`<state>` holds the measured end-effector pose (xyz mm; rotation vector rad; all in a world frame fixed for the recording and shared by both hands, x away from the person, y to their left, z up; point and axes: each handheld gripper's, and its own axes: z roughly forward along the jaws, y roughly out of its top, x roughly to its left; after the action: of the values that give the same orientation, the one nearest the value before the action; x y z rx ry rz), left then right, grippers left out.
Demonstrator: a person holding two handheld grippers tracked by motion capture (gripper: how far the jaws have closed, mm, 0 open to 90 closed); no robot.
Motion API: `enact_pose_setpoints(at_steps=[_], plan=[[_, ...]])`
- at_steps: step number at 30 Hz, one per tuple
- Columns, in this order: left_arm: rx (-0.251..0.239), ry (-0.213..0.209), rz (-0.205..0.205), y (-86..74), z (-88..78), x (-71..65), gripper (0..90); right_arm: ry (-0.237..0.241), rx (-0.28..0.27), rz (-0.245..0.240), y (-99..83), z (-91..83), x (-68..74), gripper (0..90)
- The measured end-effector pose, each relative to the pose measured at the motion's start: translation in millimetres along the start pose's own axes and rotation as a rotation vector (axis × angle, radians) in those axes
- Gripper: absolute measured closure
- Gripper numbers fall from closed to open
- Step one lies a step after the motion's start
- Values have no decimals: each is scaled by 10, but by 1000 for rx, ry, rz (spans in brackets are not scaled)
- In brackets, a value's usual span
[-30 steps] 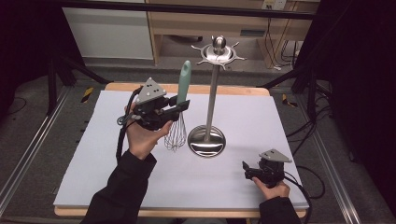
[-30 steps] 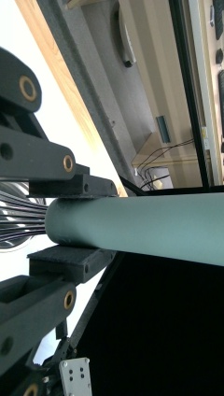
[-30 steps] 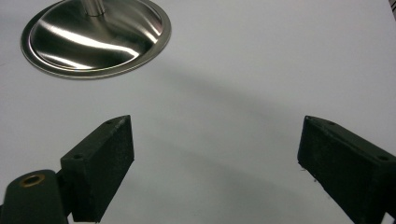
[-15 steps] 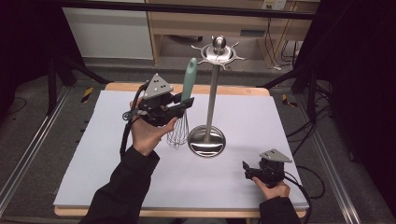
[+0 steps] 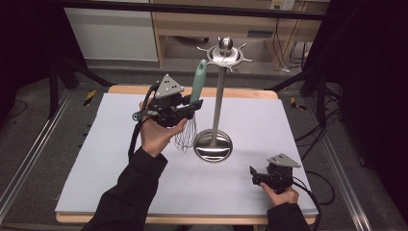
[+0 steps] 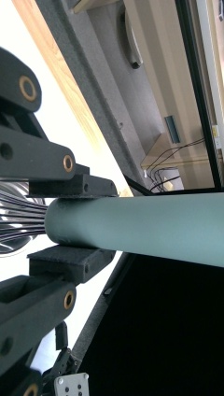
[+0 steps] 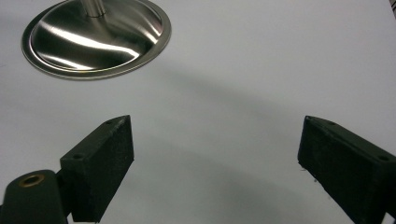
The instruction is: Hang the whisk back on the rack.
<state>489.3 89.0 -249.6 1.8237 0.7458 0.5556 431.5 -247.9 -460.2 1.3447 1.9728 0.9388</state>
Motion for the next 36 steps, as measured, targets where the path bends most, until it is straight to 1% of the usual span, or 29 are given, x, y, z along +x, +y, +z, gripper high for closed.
enact_pose_setpoints(at_steps=[4, 5, 6, 18, 23, 24, 27, 30, 36], plan=[[-6, -3, -5, -1, 41, -4, 686, 2, 2, -1, -1, 3, 1, 110], [-2, -15, -10, -2, 49, -11, 686, 2, 1, -1, -1, 3, 2, 110], [-3, -15, -13, -1, 57, -15, 686, 2, 2, 0, 0, 4, 2, 110], [-14, -17, -8, 14, 167, -17, 686, 4, 0, 2, 1, 4, -1, 110], [-27, -14, -5, 1, 209, -17, 685, 5, 1, -1, 0, 12, 0, 110], [-35, -13, -11, -6, 220, -21, 685, 4, 1, -1, 0, 12, 0, 110], [-44, -2, -7, -14, 236, -27, 685, 9, 6, 8, -1, 11, 7, 110], [-50, -10, -8, -21, 244, -27, 684, 5, 6, -7, -5, 23, 3, 109], [-70, -13, 11, -51, 247, -3, 683, 7, 7, -2, -6, 24, 6, 109]])
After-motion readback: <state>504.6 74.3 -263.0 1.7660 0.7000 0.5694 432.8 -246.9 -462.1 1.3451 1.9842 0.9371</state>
